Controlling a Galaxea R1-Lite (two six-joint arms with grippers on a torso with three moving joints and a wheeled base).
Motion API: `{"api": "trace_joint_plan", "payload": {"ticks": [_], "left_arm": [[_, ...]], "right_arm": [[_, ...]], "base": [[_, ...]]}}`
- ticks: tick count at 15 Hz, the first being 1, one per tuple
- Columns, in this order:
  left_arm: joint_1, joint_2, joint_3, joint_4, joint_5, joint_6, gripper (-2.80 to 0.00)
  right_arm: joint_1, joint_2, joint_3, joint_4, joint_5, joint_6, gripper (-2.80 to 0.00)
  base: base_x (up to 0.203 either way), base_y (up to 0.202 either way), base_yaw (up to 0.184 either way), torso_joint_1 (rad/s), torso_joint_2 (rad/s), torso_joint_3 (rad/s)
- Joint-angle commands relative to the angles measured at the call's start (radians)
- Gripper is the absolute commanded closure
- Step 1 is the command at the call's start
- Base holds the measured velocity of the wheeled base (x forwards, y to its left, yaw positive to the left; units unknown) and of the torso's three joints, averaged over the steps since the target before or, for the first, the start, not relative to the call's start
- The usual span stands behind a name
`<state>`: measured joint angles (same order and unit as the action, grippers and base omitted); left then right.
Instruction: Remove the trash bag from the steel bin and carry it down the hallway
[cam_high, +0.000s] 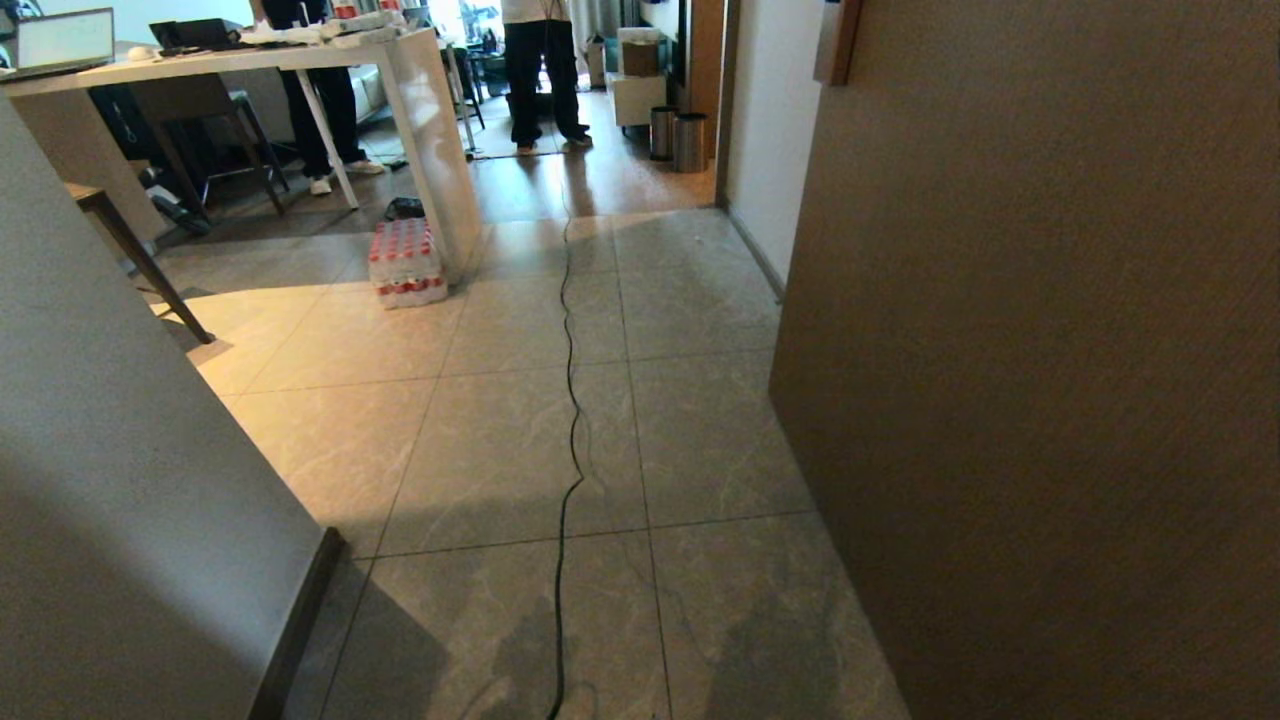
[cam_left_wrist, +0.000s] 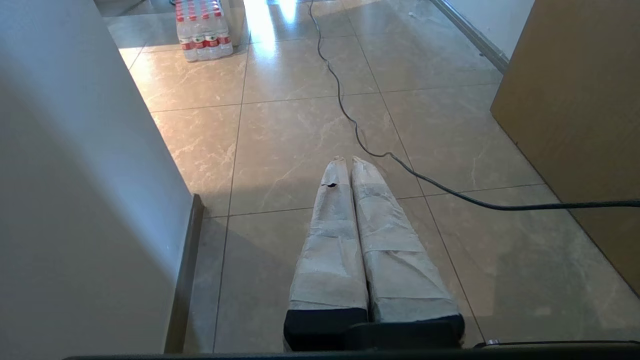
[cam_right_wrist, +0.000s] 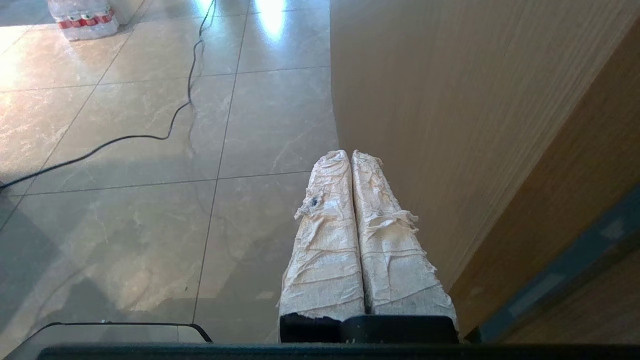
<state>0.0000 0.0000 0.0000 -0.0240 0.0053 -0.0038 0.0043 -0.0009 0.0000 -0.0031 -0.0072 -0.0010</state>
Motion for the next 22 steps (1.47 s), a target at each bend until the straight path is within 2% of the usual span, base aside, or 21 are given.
{"api": "trace_joint_plan", "payload": {"ticks": [1, 22], "left_arm": [[0.0, 0.0, 0.012, -0.001, 0.001, -0.001, 0.0], [0.002, 0.0, 0.011, 0.0, 0.001, -0.001, 0.0]], "right_arm": [[0.0, 0.001, 0.0, 0.0, 0.0, -0.001, 0.0], [0.0, 0.001, 0.0, 0.0, 0.0, -0.001, 0.0]], "base": [[0.0, 0.0, 0.0, 0.0, 0.0, 0.0], [0.0, 0.0, 0.0, 0.0, 0.0, 0.0]]}}
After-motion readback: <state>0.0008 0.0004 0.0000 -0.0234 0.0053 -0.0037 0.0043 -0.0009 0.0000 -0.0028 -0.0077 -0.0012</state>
